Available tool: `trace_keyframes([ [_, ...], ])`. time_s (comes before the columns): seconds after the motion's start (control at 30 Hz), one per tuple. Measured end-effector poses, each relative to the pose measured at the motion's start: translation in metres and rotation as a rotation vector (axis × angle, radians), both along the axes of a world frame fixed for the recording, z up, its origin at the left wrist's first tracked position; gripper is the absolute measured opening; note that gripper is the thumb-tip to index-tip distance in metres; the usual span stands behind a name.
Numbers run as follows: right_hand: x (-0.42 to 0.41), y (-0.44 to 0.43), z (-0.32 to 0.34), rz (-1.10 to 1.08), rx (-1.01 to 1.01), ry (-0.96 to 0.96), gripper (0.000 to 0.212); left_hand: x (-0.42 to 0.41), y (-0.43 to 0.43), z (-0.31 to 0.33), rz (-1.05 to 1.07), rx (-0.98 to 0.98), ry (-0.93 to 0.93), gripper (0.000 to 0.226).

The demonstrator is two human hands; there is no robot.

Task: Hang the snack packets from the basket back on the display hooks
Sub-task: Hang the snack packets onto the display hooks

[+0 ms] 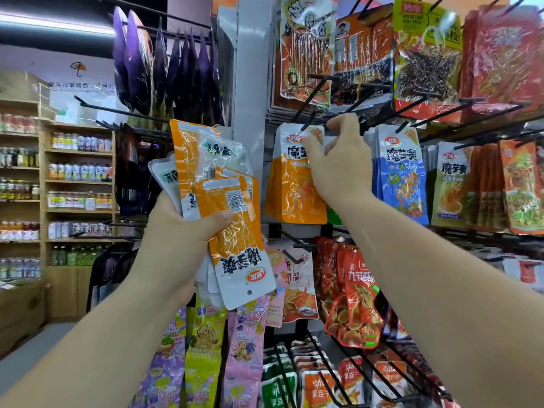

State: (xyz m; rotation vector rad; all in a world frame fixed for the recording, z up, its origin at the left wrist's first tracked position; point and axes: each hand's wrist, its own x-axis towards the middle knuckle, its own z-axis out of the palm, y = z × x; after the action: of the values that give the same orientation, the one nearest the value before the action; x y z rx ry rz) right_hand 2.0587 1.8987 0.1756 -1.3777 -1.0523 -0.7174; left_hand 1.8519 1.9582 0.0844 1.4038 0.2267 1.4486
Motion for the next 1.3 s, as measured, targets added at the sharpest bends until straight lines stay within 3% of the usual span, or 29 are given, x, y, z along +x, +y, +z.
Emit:
trace_keyframes([
  [0.1, -0.006, 0.004, -0.018, -0.021, 0.034, -0.101, 0.056, 0.000, 0.003, -0.003, -0.003, -0.007, -0.001, 0.049],
  [0.3, -0.014, 0.004, -0.018, 0.153, -0.098, 0.021, 0.094, 0.003, 0.002, -0.005, -0.014, -0.010, 0.005, 0.047],
  [0.4, -0.014, 0.006, -0.016, 0.194, -0.150, 0.042, 0.103, 0.003, 0.002, -0.005, -0.007, -0.002, 0.008, 0.048],
  [0.8, -0.015, 0.003, -0.024, 0.052, -0.140, -0.054, 0.094, -0.001, -0.003, -0.006, -0.028, -0.002, 0.012, 0.047],
  [0.97, -0.024, -0.011, -0.037, -0.164, 0.064, -0.221, 0.066, -0.005, -0.007, -0.003, -0.051, 0.004, -0.021, 0.048],
  [1.03, -0.038, -0.024, -0.046, -0.097, 0.124, -0.375, 0.051, -0.006, -0.009, -0.002, -0.068, 0.008, -0.052, 0.050],
  [1.1, -0.053, -0.040, -0.056, 0.078, 0.034, -0.508, 0.049, -0.008, -0.011, 0.000, -0.092, 0.022, -0.078, 0.051],
  [1.17, -0.064, -0.051, -0.064, 0.225, -0.181, -0.568, 0.062, -0.008, -0.012, 0.002, -0.102, 0.020, -0.112, 0.052],
  [1.23, -0.069, -0.054, -0.068, 0.312, -0.374, -0.472, 0.076, -0.008, -0.012, 0.004, -0.087, -0.006, -0.155, 0.050],
  [1.3, -0.074, -0.049, -0.068, 0.371, -0.391, -0.289, 0.078, -0.006, -0.013, 0.006, -0.076, -0.024, -0.193, 0.048],
])
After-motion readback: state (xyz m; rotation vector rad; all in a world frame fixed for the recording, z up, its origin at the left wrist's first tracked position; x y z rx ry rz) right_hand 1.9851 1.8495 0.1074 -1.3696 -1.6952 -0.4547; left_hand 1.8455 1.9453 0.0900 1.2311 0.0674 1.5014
